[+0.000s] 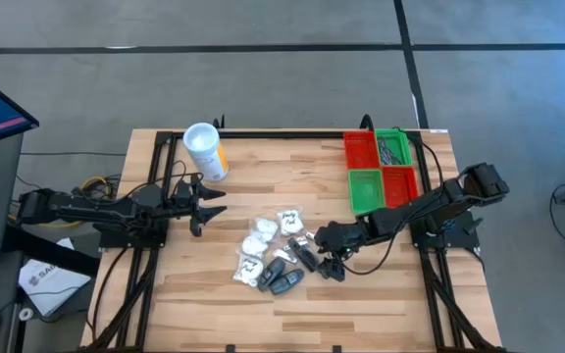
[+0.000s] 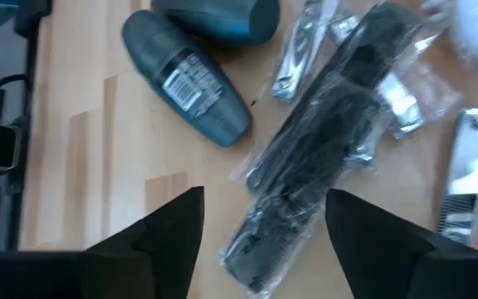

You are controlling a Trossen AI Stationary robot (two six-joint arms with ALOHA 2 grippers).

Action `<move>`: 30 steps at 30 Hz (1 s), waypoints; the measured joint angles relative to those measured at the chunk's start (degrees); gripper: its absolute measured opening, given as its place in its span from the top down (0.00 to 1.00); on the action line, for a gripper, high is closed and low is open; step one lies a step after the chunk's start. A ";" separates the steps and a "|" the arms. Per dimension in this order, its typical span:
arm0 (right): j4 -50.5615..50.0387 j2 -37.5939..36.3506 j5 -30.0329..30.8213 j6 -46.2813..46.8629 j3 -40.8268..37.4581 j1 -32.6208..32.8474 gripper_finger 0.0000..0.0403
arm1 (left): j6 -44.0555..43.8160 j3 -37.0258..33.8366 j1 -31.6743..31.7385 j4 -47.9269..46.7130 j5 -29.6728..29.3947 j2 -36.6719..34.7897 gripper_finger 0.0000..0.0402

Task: Pick & Place Travel size toiletries
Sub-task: Put the black comb into the top green bin

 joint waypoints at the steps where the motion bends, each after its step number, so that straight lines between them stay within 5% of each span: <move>1: -0.10 0.00 0.70 -0.05 0.00 0.00 0.41 | 0.00 -0.01 0.00 0.00 0.00 -0.01 0.48; 30: 5.85 10.93 5.14 5.98 0.24 2.23 0.41 | 0.00 -0.01 0.00 0.51 0.00 1.72 0.48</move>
